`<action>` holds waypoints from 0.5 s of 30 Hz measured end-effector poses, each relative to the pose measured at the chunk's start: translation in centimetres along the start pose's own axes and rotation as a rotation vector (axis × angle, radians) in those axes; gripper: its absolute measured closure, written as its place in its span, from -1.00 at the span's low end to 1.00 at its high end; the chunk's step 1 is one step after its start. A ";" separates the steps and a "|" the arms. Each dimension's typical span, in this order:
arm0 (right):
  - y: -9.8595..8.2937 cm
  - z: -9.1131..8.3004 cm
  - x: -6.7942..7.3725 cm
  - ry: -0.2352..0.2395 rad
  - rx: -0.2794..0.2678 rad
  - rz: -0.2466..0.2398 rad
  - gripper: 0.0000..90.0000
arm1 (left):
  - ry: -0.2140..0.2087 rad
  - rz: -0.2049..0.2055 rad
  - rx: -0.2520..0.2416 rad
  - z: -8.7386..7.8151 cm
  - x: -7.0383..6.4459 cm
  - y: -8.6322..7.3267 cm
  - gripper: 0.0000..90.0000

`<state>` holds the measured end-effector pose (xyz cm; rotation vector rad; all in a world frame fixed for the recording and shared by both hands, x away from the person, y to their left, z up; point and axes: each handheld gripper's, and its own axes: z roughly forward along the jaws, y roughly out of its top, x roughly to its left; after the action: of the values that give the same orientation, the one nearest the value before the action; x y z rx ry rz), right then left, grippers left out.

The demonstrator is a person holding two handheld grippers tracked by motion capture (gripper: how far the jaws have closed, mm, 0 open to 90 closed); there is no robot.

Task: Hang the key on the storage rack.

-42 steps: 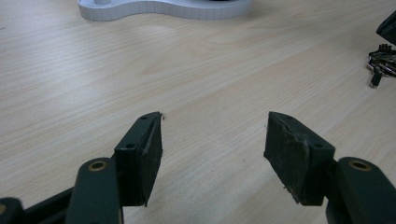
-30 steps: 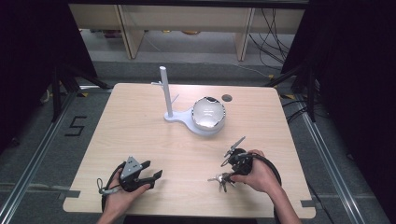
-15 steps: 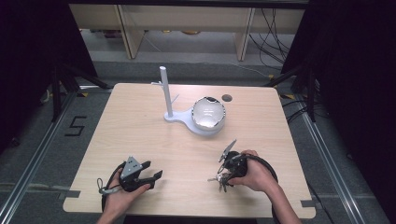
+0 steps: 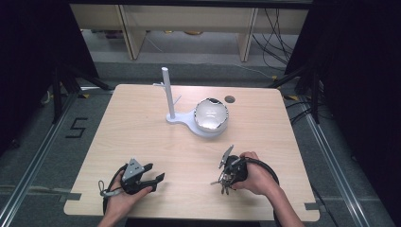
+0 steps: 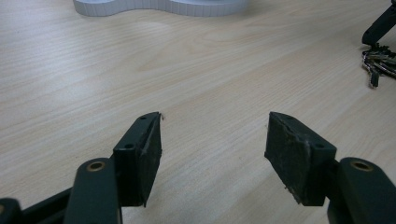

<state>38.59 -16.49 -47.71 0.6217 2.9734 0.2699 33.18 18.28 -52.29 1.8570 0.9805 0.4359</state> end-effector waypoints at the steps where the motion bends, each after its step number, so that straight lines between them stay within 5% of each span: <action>1: 0.1 0.0 0.0 -0.001 0.002 -0.002 0.00 | -0.002 -0.006 -0.002 0.0 0.0 0.0 -0.21; 5: 0.3 0.0 -0.3 -0.027 0.037 -0.046 -0.03 | 0.010 -0.014 0.002 0.0 -0.1 0.0 -0.21; 15: 1.1 0.1 -1.0 0.016 0.103 -0.127 -0.07 | 0.005 -0.018 0.002 0.0 0.0 0.0 -0.22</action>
<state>39.96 -15.87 -47.56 0.4402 3.0416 0.1138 33.17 18.25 -52.29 1.8482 1.0008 0.4292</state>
